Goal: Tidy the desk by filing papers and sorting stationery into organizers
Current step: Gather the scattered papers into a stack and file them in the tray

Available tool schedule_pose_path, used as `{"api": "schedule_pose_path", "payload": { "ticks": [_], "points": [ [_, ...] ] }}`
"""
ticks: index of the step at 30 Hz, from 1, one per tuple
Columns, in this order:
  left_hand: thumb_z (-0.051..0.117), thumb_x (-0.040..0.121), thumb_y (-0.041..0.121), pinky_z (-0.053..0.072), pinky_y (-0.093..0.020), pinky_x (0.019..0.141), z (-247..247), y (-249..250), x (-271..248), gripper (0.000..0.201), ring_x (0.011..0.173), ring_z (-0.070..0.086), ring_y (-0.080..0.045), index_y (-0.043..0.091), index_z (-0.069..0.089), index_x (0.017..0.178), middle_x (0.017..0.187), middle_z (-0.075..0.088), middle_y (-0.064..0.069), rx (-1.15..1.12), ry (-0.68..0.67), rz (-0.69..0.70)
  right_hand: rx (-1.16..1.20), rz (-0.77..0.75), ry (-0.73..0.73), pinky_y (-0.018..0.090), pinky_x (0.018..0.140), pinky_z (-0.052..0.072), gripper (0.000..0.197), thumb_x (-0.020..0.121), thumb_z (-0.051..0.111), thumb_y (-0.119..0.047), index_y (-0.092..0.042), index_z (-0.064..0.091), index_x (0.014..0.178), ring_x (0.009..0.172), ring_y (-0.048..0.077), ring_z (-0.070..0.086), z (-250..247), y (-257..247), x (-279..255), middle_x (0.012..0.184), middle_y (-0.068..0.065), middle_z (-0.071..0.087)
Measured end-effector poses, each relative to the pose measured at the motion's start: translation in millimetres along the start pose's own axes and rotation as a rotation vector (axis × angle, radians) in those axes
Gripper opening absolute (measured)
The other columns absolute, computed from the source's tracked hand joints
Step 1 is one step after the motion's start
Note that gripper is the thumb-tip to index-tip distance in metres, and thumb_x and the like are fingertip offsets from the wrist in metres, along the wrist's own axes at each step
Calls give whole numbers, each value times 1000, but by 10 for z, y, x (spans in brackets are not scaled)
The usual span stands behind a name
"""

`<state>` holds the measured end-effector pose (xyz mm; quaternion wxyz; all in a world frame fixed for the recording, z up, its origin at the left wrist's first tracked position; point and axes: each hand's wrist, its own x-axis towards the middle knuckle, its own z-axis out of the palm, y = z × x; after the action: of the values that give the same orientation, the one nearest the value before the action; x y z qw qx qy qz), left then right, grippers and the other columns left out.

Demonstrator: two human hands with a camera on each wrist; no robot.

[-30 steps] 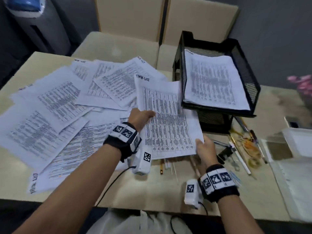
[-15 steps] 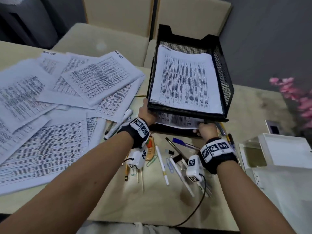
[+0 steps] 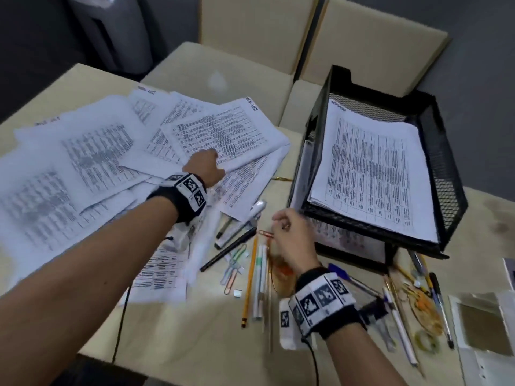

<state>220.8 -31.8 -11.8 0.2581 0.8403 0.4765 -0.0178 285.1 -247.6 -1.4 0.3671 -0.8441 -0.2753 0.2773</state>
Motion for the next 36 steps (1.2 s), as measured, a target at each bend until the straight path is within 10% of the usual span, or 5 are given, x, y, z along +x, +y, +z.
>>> {"api": "schedule_pose_path", "payload": {
  "ticks": [4, 11, 17, 26, 36],
  "points": [
    [68, 75, 51, 42, -48, 102, 19, -538, 259, 84, 127, 42, -35, 14, 30, 140, 141, 40, -12, 316, -153, 55, -22, 62, -34, 26, 82, 42, 20, 88, 48, -8, -9, 58, 105, 105, 28, 56, 392, -322, 576, 109, 9, 59],
    [41, 96, 19, 32, -39, 105, 166, -623, 214, 28, 113, 53, -25, 10, 61, 112, 117, 60, -7, 547, 23, 276, 48, 365, 196, 35, 100, 37, 57, 89, 58, -23, 5, 32, 132, 128, 36, 43, 540, -466, 1231, 141, 25, 40],
    [47, 89, 56, 38, -42, 107, -128, -780, 34, 54, 98, 61, -17, 16, 64, 119, 111, 70, -4, 87, -486, 374, 145, 420, 248, 42, 103, 38, 78, 82, 70, -30, 4, 25, 137, 129, 40, 42, 846, -697, 1383, 141, 27, 40],
    [35, 93, 54, 18, -54, 114, -187, -1818, 313, 68, 146, 11, -33, 26, 10, 150, 160, 9, -2, 226, -87, -46, 20, 29, 578, 29, 94, 41, 35, 93, 44, -5, -1, 52, 127, 115, 35, 55, 652, -1031, 1183, 125, 21, 58],
    [42, 88, 59, 32, -50, 107, -149, -1777, -462, 64, 132, 36, -31, 22, 37, 141, 141, 40, -6, 299, -158, 60, 518, 15, 682, -4, 72, 40, 43, 94, 44, -6, -3, 39, 136, 110, 12, 50, 387, -1527, 1018, 120, -3, 51]
  ]
}}
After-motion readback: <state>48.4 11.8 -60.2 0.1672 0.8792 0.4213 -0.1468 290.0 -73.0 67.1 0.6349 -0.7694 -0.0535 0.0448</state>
